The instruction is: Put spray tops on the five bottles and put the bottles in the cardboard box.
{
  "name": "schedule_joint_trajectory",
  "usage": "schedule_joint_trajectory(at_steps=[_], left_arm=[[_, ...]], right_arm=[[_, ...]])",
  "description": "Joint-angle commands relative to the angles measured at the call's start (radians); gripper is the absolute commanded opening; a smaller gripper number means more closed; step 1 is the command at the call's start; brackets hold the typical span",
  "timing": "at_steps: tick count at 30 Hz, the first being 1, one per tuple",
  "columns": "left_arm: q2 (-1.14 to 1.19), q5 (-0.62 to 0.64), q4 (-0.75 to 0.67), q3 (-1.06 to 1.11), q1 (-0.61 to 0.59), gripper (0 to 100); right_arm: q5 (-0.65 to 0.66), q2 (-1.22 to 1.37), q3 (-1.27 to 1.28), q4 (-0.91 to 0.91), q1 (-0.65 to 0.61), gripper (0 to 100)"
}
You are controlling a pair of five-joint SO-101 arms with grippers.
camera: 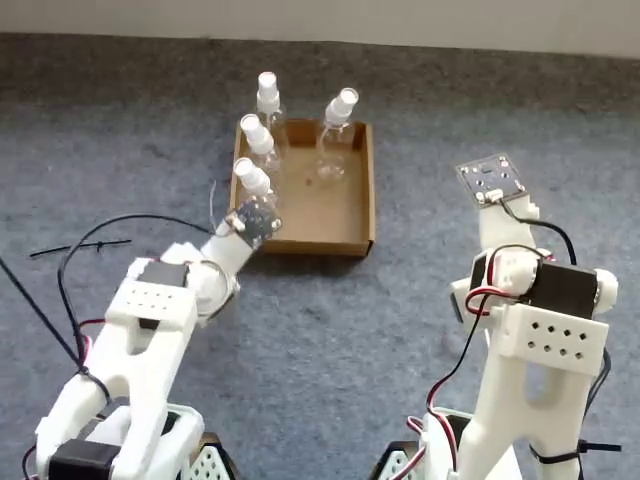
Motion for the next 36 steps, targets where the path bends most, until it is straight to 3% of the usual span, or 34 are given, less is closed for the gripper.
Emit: schedule_joint_trajectory(at_steps=[1,6,13,18,21,36], left_arm=[[-0.031,-0.095,0.164,-0.179,-0.033,12],[-0.024,-0.287,0.247,-0.262,-0.096,12],[-0.022,-0.06,0.173,-0.26,-0.077,12],[-0.021,-0.12,0.034,-0.225,-0.059,21],[-0.021,-0.058,0.014,-0.197,-0.056,28],[0.067,-0.051,-0.236,-0.076,-0.044,26]], right_arm=[[-0.008,-0.027,-0.033,-0.002,-0.005,10.9],[-0.008,-0.027,-0.033,-0.002,-0.005,10.9],[-0.011,-0.027,-0.035,-0.002,-0.005,10.9],[-0.011,-0.027,-0.033,0.004,-0.005,10.9],[-0.011,-0.027,-0.033,0.004,-0.005,10.9],[-0.012,-0.027,-0.033,0.005,-0.005,10.9]])
